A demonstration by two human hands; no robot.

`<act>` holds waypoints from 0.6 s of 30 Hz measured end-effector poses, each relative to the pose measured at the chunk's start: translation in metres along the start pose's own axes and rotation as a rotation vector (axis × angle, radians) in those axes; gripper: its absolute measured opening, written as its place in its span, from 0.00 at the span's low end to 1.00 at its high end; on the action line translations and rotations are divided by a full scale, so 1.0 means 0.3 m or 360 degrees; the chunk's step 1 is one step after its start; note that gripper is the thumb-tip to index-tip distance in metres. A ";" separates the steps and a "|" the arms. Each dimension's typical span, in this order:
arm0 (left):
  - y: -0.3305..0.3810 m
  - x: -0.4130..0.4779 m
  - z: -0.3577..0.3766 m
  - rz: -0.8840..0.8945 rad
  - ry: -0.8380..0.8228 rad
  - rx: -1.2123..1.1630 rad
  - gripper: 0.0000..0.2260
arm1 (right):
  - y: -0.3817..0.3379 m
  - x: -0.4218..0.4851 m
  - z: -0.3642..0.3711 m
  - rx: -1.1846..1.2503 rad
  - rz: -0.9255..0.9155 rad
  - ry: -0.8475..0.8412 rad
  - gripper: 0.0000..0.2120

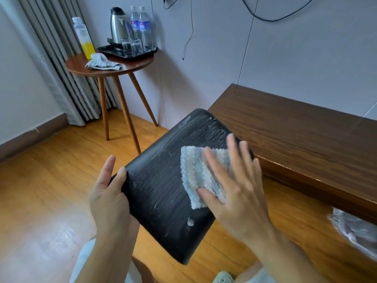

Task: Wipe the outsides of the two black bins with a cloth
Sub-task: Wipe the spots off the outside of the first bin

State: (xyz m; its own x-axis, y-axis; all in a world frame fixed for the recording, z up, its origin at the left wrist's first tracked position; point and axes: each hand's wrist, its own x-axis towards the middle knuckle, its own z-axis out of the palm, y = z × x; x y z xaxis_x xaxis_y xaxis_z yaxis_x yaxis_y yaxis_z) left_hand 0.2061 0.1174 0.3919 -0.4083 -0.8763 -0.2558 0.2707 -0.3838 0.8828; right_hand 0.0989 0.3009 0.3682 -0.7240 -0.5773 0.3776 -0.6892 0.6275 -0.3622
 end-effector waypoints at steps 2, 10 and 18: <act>0.009 0.005 -0.009 -0.0013 0.0001 0.0014 0.16 | 0.024 0.012 -0.040 0.0191 0.0259 -0.0092 0.50; -0.008 -0.003 -0.007 -0.0079 -0.0011 0.0093 0.16 | 0.085 -0.022 -0.028 0.0505 0.0540 -0.0071 0.46; 0.001 -0.050 -0.001 -0.0247 -0.0732 0.0184 0.21 | 0.089 0.004 -0.040 0.0539 0.0885 -0.0005 0.41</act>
State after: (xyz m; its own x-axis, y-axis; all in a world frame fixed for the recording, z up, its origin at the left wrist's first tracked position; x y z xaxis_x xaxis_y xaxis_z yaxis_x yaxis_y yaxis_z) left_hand 0.2127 0.1303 0.3958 -0.7854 -0.5821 -0.2105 0.0883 -0.4419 0.8927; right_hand 0.0800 0.3232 0.3693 -0.9750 -0.2156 0.0543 -0.1820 0.6336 -0.7519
